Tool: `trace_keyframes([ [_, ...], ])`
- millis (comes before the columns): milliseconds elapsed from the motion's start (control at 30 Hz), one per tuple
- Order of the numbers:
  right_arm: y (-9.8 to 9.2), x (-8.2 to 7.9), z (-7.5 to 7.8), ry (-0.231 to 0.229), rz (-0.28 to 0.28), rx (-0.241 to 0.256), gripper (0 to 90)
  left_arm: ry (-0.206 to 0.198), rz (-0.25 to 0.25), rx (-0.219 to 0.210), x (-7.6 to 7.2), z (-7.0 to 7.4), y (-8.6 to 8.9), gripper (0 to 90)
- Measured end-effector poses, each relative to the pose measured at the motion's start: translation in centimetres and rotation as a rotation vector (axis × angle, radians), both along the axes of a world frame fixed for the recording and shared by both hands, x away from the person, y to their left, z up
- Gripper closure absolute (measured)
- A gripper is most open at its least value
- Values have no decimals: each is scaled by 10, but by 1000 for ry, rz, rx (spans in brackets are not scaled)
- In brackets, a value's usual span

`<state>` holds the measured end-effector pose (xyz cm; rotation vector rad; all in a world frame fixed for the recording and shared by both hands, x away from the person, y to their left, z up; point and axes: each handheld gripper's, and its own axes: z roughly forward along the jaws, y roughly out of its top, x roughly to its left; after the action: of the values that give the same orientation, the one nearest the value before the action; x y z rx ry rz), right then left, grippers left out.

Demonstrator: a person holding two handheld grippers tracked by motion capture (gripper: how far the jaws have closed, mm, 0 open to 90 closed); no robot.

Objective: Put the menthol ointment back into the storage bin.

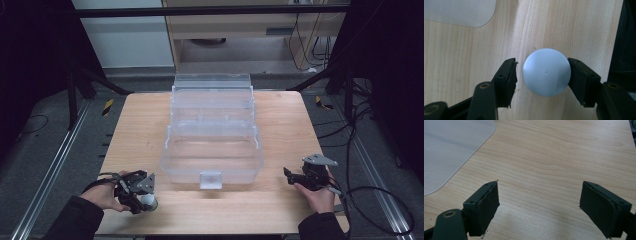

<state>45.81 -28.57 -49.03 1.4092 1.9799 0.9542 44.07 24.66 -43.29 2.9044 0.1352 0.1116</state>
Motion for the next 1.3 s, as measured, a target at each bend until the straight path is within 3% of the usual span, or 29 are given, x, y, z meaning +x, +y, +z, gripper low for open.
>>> trace_keyframes([
  [200,0,0,0,0,5,-6,161,25,-17,37,1,-2,-5,496],
  [367,0,0,0,3,4,-5,161,26,-21,76,2,1,-9,500],
  [500,0,0,-1,5,5,-7,161,26,-18,80,3,8,-9,500],
  [1000,0,0,-2,14,6,1,161,-44,8,64,9,71,-10,501],
  [1300,1,1,-3,17,12,-8,161,-66,31,40,19,96,-9,501],
])
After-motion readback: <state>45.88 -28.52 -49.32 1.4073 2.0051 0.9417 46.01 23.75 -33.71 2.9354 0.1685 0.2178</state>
